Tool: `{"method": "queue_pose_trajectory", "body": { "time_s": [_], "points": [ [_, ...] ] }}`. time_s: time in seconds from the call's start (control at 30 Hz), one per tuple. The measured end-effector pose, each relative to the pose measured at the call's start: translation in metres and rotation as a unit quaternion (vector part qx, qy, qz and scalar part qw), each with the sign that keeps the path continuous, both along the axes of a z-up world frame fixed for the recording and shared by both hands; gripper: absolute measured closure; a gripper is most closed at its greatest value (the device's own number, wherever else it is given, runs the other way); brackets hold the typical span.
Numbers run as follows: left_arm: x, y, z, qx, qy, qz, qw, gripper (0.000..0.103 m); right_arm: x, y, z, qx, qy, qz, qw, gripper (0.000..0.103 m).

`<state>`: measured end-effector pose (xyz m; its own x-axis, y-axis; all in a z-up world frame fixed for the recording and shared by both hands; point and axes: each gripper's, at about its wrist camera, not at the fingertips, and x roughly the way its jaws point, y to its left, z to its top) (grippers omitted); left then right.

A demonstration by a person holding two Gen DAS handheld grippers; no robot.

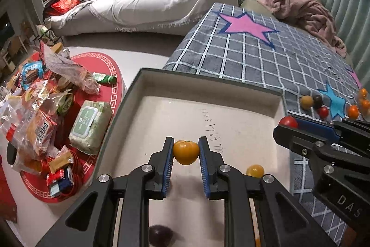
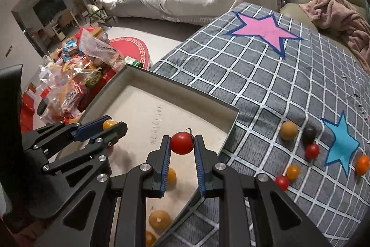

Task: Organize fruits
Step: 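Carry both tomatoes into the white tray and open both tools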

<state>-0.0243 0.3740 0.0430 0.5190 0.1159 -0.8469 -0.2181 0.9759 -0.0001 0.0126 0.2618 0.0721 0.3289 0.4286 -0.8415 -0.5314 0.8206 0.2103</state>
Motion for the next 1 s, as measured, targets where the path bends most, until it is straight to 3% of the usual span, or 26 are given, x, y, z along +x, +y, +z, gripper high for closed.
{"method": "queue_pose_trajectory", "body": {
  "time_s": [0.67, 0.77, 0.87, 0.9, 0.93, 0.97, 1.0],
  "points": [
    [0.01, -0.009, -0.021, 0.024, 0.024, 0.003, 0.9994, 0.08, 0.003, 0.016, -0.023, -0.025, 0.007, 0.022, 0.999, 0.079],
    [0.009, -0.008, -0.021, 0.026, 0.026, 0.003, 0.9993, 0.08, 0.003, 0.014, -0.022, -0.022, 0.01, 0.019, 1.0, 0.071],
    [0.005, -0.004, -0.02, 0.025, 0.029, 0.009, 0.9992, 0.079, 0.002, 0.009, -0.015, -0.014, 0.009, 0.012, 1.0, 0.054],
    [0.004, -0.003, -0.02, 0.023, 0.029, 0.01, 0.9992, 0.079, 0.002, 0.007, -0.014, -0.009, 0.009, 0.012, 1.0, 0.044],
    [0.002, -0.002, -0.019, 0.021, 0.032, 0.012, 0.9992, 0.073, 0.001, 0.005, -0.011, -0.004, 0.009, 0.011, 1.0, 0.033],
    [0.0, -0.001, -0.018, 0.021, 0.032, 0.014, 0.9992, 0.041, -0.001, 0.003, -0.008, -0.003, 0.008, 0.011, 1.0, 0.029],
    [-0.003, -0.001, -0.015, 0.025, 0.029, 0.02, 0.9991, 0.022, -0.003, 0.001, -0.005, -0.002, 0.006, 0.011, 1.0, 0.025]
  ]
}}
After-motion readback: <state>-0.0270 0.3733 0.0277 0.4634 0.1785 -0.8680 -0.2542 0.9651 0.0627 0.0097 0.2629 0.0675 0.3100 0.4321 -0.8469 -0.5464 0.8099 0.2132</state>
